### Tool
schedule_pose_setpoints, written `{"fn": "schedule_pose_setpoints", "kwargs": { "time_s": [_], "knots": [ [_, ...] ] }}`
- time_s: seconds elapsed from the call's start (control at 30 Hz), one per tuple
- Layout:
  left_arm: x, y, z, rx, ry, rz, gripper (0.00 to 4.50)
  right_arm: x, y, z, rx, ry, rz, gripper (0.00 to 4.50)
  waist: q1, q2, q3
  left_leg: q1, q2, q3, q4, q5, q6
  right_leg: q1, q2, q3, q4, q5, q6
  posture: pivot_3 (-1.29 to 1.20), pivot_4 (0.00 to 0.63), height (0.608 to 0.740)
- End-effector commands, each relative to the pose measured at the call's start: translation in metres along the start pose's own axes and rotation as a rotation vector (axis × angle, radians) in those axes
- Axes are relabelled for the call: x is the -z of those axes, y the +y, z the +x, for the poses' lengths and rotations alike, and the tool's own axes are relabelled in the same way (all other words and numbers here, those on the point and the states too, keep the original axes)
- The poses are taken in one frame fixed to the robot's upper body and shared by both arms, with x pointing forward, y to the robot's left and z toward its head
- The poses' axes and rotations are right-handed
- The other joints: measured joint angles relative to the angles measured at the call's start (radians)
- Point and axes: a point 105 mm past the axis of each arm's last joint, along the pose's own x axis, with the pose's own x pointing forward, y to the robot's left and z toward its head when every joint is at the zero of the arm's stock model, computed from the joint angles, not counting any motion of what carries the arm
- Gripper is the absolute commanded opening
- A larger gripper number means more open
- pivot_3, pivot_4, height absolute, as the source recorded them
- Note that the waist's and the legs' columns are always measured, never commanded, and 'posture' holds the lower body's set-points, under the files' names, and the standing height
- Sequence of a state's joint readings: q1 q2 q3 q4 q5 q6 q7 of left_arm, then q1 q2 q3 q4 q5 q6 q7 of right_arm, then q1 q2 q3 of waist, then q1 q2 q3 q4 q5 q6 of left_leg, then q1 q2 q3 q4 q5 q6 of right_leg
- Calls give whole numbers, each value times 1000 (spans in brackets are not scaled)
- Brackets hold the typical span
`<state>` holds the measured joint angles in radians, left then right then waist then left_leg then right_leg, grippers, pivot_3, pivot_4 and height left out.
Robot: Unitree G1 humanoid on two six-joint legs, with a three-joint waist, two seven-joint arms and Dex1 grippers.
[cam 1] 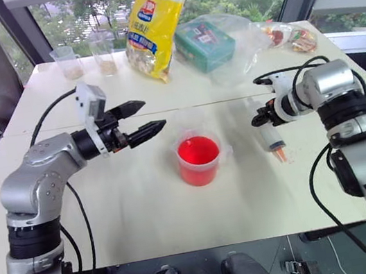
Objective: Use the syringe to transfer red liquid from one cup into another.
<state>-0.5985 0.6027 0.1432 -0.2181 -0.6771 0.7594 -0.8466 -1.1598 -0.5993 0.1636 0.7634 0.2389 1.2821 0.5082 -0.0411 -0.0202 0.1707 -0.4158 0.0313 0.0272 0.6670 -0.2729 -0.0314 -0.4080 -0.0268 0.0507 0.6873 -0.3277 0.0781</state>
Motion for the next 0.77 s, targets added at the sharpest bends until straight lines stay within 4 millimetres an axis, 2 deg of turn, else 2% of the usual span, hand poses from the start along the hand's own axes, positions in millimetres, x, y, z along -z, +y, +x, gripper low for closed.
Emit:
{"fn": "schedule_pose_setpoints", "kwargs": {
  "time_s": [0.03, 0.13, 0.17, 0.3, 0.4, 0.5, 0.6, 0.77],
  "knots": [
    [-13, -3, -3, -1, -31, 47, 4500, 6, -2, 7, 14, 25, 2, 2786, 0, 0, 0, 0, 0, 0, 0, 0, 0, 0, 0, 0, 0, 0, 0, 0, 150, 740],
    [-13, -4, -3, 0, -24, 48, 4500, 3, 1, 5, -8, 16, 3, 4358, -1, 0, 0, 1, 0, 0, 0, 0, 0, 1, 0, 0, 0, 0, 0, 0, 150, 740],
    [-12, -4, -4, 2, -18, 48, 4500, -1, 3, 0, -17, 2, -3, 4453, -2, 0, 0, 1, 0, 0, 0, 0, 0, 1, 0, 0, 0, 0, 0, 0, 150, 740],
    [-10, -6, -7, 10, -1, 47, 4500, -20, 11, -31, -77, -85, -68, 4453, 1, 1, 1, 1, 0, 0, 0, 0, 0, 0, 0, 0, 1, 0, 0, 0, 150, 740],
    [-12, -7, -10, 14, 8, 45, 4500, -25, 18, -61, -127, -184, -216, 4453, 5, 1, 1, -1, 0, 0, -1, 0, 0, -1, 0, 0, 0, 0, 0, 0, 150, 740],
    [-11, -9, -15, 17, 28, 43, 4500, -17, 27, -87, -179, -274, -392, 4453, 7, 1, 1, -3, 0, -2, -1, -1, 1, -2, 0, -1, -3, 0, 0, 0, 150, 740],
    [-11, -11, -22, 16, 48, 39, 4500, -6, 42, -115, -306, -379, -512, 4453, 5, 1, 1, -4, 0, -2, -1, -1, 1, -1, 0, -1, -4, 0, 0, 0, 150, 740],
    [-3, -13, -35, -1, 104, 29, 4500, 17, 53, -140, -431, -492, -633, 4453, 1, 1, 1, -2, 0, -2, -1, -1, 1, 1, 0, -1, -3, 0, 0, 0, 150, 740]
  ]
}}
